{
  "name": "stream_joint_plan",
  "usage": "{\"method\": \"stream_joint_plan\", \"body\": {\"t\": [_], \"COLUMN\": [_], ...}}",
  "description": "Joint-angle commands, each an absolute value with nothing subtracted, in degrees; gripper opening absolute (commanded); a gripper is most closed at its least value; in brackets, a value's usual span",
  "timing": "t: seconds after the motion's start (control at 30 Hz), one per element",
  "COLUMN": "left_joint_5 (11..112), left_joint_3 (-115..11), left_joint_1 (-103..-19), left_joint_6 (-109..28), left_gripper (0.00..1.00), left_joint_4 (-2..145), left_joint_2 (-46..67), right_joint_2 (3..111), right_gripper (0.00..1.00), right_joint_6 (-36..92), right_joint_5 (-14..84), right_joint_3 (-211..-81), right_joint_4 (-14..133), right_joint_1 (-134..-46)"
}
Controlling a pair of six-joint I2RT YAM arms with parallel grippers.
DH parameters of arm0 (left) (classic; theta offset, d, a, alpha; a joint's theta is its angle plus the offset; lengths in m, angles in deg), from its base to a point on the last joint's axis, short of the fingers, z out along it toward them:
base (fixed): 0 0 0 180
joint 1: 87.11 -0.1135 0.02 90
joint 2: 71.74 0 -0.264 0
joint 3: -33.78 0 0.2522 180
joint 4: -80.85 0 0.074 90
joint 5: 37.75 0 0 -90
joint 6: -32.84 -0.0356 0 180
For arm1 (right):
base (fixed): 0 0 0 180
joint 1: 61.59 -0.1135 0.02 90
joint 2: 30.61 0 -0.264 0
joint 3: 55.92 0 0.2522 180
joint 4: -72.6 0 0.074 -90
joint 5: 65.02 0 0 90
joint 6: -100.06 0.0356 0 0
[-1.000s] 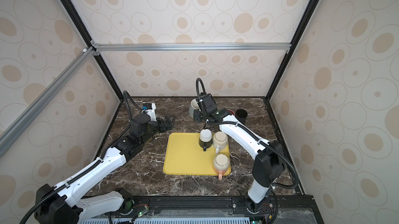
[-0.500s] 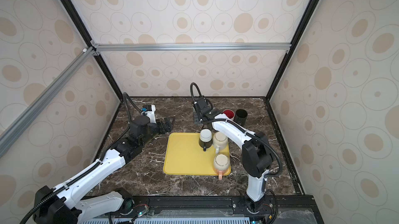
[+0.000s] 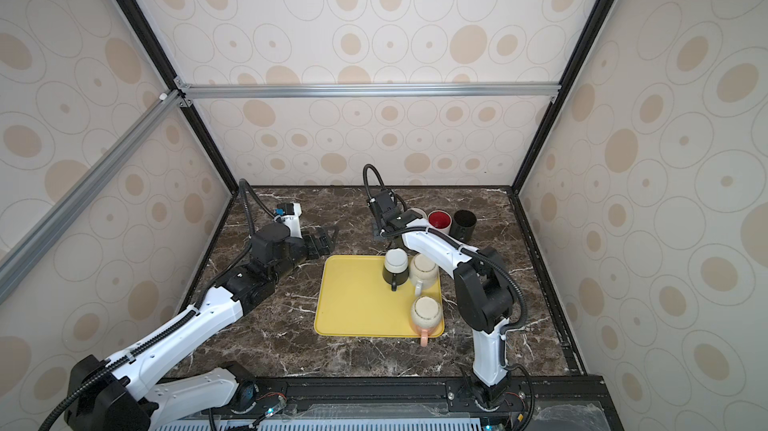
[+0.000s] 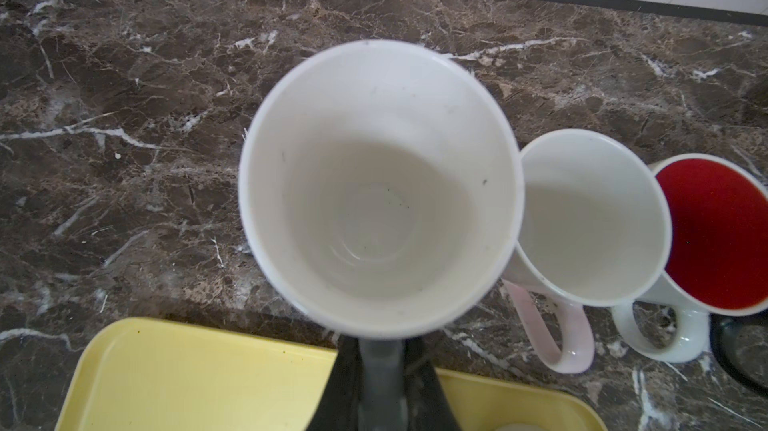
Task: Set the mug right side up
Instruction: 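Open the left gripper and withdraw while the right gripper carries the grey mug, then lower the grey mug upright beside the pink mug with the right gripper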
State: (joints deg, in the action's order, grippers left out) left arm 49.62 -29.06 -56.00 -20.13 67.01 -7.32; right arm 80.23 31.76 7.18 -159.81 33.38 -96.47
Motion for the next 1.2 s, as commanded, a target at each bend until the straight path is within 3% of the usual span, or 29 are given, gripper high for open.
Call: {"method": "stream_joint_plan", "body": {"t": [0.0,1.17], "left_joint_5": [49.8,50.5], "left_joint_3": [-28.9,-27.1], "left_joint_1": [-56.6,-56.5], "left_joint_6": [-20.2,-19.8], "left_gripper": [1.0,1.0], "left_joint_4": [68.8,70.3], "left_joint_2": [-6.9,-6.4], "right_joint_2": [80.6,84.1], "right_gripper": [0.0,0.0], "right_joint_6": [31.9,34.1], "right_joint_5": [6.1,6.3], "right_joint_3": [-161.4,-159.4], "right_joint_4": [36.6,35.6], "right_joint_1": [-95.8,-95.1]}}
